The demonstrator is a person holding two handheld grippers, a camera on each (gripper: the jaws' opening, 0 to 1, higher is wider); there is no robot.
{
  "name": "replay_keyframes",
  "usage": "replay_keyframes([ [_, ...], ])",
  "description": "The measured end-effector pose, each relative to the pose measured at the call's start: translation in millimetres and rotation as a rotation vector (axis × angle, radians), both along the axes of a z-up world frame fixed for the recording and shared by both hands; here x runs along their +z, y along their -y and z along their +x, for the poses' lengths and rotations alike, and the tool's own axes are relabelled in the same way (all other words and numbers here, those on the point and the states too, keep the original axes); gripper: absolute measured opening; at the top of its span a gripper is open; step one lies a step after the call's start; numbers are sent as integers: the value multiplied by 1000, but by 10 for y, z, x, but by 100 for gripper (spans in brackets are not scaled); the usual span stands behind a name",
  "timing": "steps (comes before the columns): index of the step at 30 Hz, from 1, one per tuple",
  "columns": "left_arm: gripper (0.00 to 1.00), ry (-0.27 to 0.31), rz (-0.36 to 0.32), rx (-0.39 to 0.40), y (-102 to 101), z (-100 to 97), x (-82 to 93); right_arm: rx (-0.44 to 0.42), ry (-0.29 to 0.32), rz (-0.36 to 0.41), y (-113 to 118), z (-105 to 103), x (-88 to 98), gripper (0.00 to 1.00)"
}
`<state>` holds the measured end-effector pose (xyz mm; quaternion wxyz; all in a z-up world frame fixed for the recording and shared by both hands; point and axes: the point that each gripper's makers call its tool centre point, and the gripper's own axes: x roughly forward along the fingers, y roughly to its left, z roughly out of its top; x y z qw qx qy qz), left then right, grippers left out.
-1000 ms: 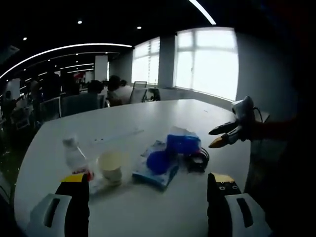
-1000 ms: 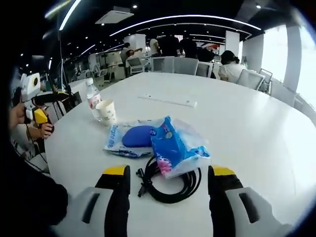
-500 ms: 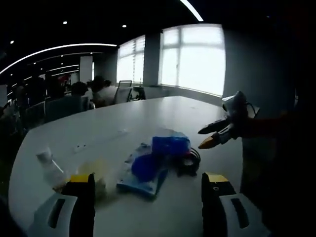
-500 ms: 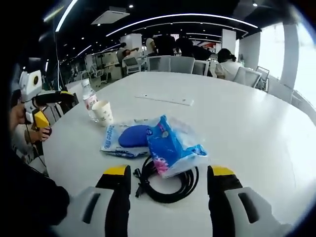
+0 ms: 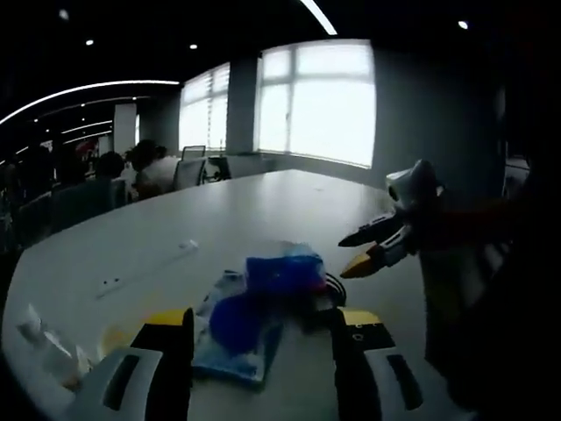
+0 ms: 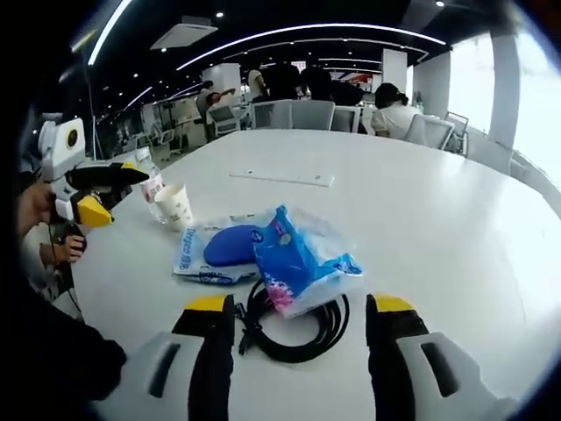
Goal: Arrange the tabletop items into an orderly group along one side of the table until the central work area is clear of visible clutter.
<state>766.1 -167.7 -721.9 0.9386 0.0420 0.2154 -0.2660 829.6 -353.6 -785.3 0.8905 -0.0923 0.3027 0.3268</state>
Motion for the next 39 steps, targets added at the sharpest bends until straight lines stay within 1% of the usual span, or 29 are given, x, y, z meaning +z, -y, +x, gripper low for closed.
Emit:
replay_keyframes([
  [4,57,0,7,-26,64,95,-47,-20,7,1,8,-5,8,52],
  [8,50,-23,-2,-33,90,199,-134,-40,6,9,13,-3,6,48],
  [10,49,-34,2,-38,106,233,-184,-43,-1,15,6,-4,-2,44],
  [14,44,-60,2,-49,179,340,-305,-59,-13,21,-8,10,-38,42],
  [17,40,-70,-3,-52,249,432,-364,-63,-18,25,-24,16,-58,37],
  [19,40,-74,-14,-59,297,498,-423,-80,-18,21,-20,29,-60,36],
  [21,40,-74,-15,-69,349,556,-440,-91,-31,26,-26,41,-92,35],
  [23,40,-81,-17,-77,383,599,-463,-101,-41,34,-29,40,-107,32],
  [25,40,-89,-12,-97,440,651,-495,-110,-44,27,-24,45,-146,31],
  [28,41,-102,0,-107,462,742,-548,-130,-53,37,-16,60,-167,31],
  [30,41,-108,8,-115,483,796,-568,-136,-68,43,-21,62,-193,29],
  [33,40,-119,21,-120,482,890,-624,-139,-67,46,-48,51,-192,25],
  [35,40,-128,29,-118,449,969,-682,-144,-69,48,-58,68,-207,25],
  [38,37,-130,31,-114,468,1025,-670,-162,-57,41,-38,93,-200,25],
  [39,37,-132,29,-111,446,1074,-693,-165,-65,40,-41,105,-211,25],
])
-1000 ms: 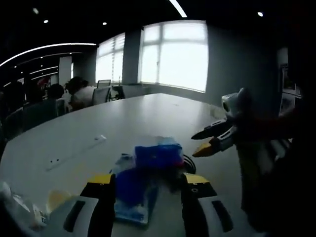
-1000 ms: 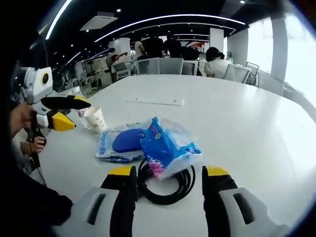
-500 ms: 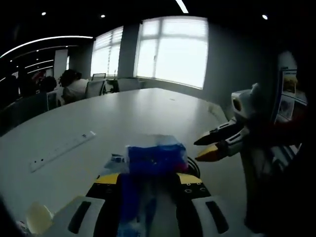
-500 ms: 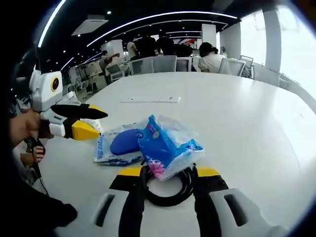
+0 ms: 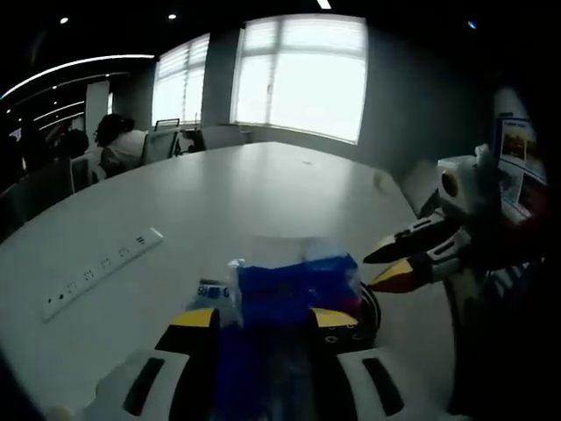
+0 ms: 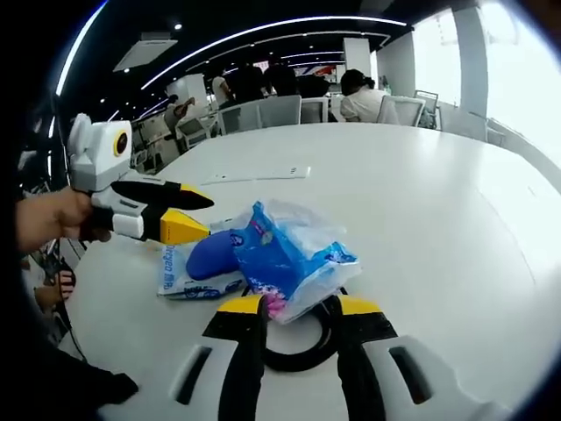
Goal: Arrange the tabletop items into an orderly group along one side of the table until the central work area is clear of visible clutter.
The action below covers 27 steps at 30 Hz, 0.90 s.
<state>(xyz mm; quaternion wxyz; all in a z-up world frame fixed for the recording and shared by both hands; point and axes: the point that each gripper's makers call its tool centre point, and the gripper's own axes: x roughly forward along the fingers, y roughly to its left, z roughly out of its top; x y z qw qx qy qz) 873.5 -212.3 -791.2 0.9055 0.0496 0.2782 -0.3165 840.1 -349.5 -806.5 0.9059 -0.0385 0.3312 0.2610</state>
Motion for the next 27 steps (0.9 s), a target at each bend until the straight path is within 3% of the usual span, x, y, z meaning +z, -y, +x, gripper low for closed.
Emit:
replay_keyframes([
  [8,34,-38,2,6,-27,187,-150,-48,-27,23,-2,81,-33,22],
  [17,26,-78,6,-47,103,246,-314,-80,-73,45,-25,94,-138,24],
  [27,13,-107,18,-47,112,240,-409,-83,-124,76,-56,107,-233,13],
])
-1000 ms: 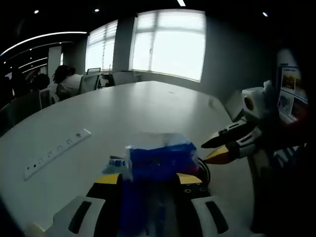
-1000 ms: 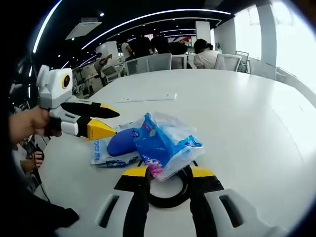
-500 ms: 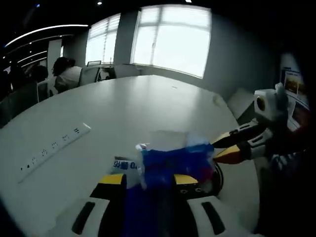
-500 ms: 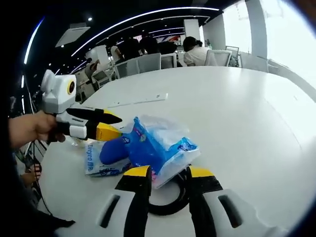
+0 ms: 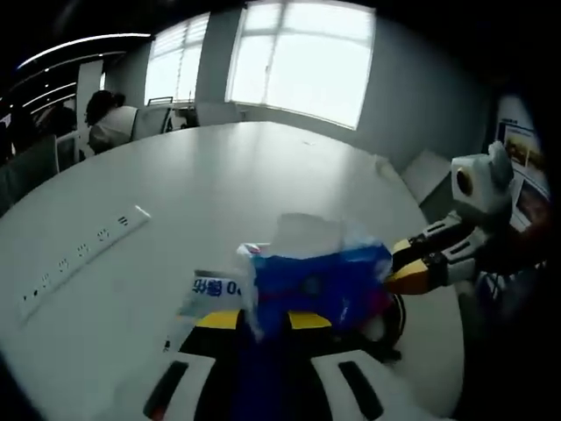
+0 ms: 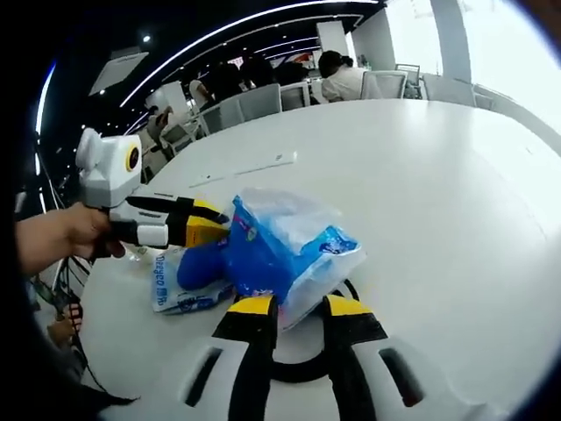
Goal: Arrange the tabletop items into an orderly group along one side of the table until the central work area is clear of visible clutter.
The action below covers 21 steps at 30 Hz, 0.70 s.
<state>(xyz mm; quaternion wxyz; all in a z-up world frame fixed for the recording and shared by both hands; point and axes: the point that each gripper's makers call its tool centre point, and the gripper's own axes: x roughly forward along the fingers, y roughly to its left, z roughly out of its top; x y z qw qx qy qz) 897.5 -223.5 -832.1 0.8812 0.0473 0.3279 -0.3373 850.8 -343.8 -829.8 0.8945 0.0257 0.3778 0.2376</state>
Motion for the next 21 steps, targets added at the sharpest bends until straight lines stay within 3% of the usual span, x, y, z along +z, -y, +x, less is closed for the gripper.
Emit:
replay_keyframes([
  [9,2,-12,-5,0,17,-50,-8,3,-18,-3,17,-26,-56,1],
  [21,0,43,-25,1,75,-96,182,-4,19,-19,122,11,-8,0],
])
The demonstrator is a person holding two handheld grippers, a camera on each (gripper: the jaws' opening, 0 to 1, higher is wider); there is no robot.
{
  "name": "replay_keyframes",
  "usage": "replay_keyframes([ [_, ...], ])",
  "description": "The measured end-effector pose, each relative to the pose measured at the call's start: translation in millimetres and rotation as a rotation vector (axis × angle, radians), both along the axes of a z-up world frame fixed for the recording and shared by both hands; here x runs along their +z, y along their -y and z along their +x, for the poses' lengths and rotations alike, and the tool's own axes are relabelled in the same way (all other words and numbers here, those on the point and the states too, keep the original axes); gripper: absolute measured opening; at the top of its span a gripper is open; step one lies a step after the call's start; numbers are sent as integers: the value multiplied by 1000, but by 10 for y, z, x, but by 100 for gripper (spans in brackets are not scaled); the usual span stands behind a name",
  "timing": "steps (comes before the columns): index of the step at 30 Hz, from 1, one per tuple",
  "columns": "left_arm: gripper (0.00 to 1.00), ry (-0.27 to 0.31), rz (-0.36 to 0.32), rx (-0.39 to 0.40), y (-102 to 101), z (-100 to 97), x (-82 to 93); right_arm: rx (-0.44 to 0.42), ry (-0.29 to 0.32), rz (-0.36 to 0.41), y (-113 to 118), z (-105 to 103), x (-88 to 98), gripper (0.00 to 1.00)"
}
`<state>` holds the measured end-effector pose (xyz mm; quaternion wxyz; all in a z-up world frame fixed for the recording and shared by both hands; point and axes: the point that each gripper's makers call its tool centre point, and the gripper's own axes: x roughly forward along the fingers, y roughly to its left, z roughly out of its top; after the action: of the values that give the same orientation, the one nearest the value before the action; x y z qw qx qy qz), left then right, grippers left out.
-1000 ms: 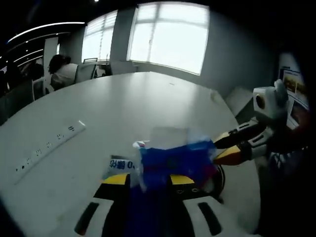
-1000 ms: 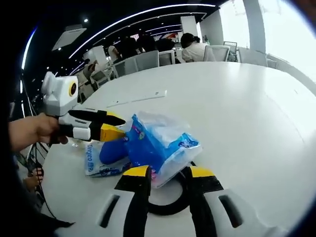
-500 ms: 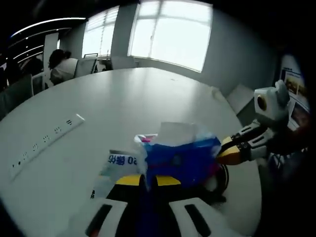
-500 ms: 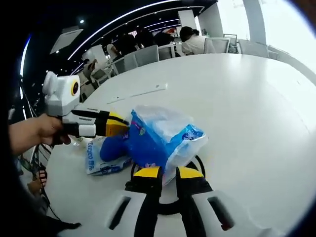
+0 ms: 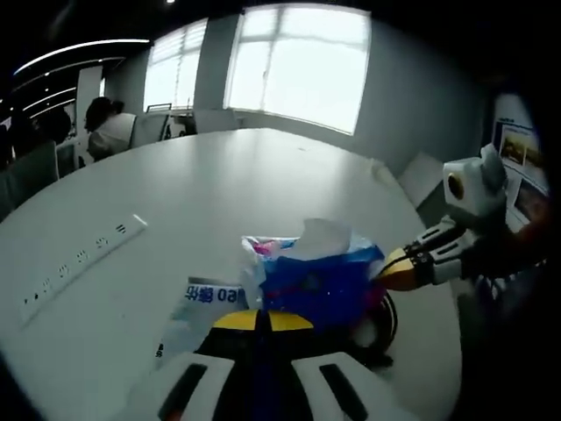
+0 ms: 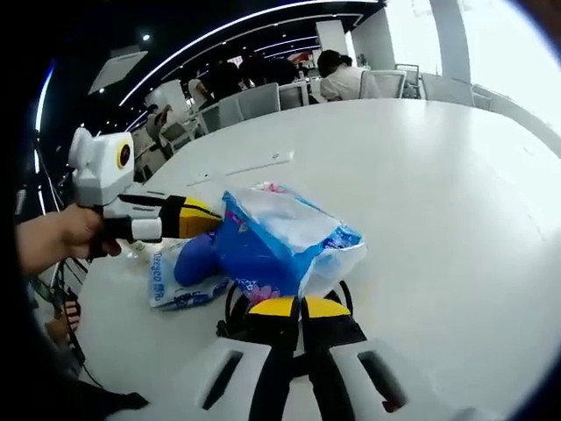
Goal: Arrange the tabletop items into an orderly group along one side of the table until the central work area is clear of visible clutter.
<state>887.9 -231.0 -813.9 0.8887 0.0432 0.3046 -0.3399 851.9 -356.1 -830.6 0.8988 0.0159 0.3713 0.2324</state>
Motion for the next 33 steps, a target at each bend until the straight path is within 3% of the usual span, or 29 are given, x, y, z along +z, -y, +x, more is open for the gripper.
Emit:
replay_keyframes([
  [11,0,49,-31,31,187,8,165,-19,77,-46,258,115,190,0],
  [19,0,74,-43,25,485,-33,210,-68,116,-81,574,189,260,0],
  [33,0,68,-44,1,874,-52,183,-111,111,-133,962,199,130,0],
])
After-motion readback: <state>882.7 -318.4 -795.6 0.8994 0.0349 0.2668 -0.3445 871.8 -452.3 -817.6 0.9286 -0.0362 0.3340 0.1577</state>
